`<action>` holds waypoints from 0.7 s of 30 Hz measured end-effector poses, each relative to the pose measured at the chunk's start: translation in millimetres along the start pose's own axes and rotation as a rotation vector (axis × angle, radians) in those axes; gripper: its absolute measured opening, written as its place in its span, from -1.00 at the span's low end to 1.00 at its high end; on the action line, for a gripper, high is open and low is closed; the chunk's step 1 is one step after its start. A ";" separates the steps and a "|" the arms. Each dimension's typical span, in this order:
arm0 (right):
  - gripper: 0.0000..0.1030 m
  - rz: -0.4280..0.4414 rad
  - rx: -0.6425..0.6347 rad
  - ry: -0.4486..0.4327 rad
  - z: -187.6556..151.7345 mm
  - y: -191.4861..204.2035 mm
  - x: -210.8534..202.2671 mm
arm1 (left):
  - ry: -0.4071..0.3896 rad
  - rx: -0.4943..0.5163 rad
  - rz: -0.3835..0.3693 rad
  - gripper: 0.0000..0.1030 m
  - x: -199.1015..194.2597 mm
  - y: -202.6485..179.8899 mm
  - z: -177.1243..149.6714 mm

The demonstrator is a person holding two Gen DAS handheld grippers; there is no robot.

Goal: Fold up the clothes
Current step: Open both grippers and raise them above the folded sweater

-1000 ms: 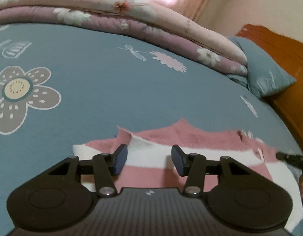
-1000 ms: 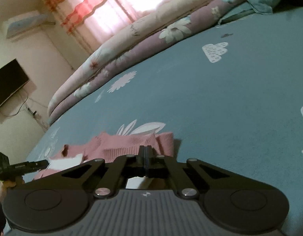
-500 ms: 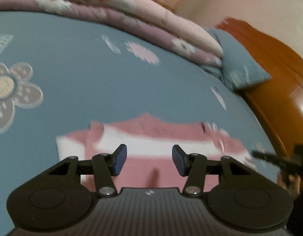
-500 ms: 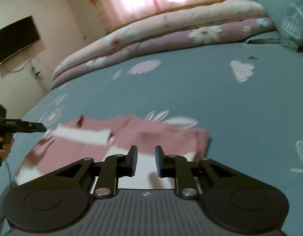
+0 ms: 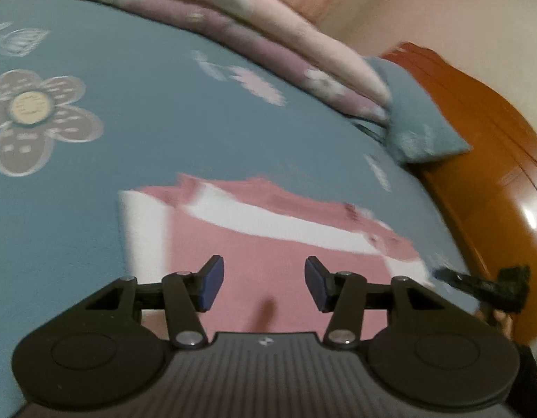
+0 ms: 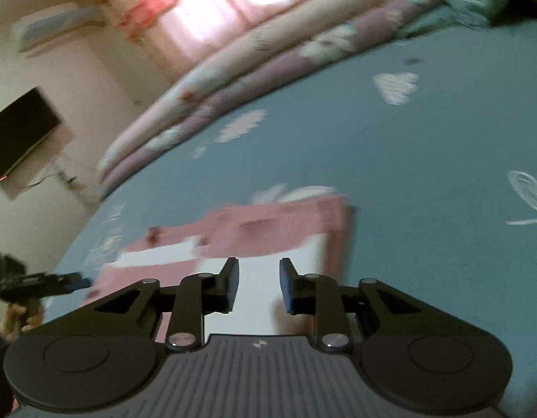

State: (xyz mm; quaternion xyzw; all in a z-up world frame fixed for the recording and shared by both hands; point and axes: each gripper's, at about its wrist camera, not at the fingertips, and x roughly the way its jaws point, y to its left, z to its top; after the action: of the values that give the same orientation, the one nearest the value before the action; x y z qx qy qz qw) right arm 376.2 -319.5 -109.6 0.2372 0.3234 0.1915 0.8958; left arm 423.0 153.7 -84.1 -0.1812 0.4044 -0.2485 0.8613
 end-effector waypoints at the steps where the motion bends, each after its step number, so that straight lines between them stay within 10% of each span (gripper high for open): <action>1: -0.36 0.008 -0.016 0.002 -3.5 6.7 0.1 | 0.012 0.026 0.028 0.00 1.6 -6.4 -6.3; 8: -0.46 -0.004 0.089 0.052 -29.6 -21.1 10.7 | 0.062 0.188 0.240 0.00 11.9 -39.4 -47.3; 21: -0.26 -0.033 0.175 -0.008 -30.2 -8.8 -16.5 | 0.060 0.208 0.298 0.05 -19.8 -52.0 -59.8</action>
State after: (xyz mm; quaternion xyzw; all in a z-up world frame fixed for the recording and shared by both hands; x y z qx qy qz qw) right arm 345.8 -325.8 -127.0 0.3102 0.3393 0.1469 0.8758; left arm 350.5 116.2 -81.7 -0.0219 0.4244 -0.1638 0.8903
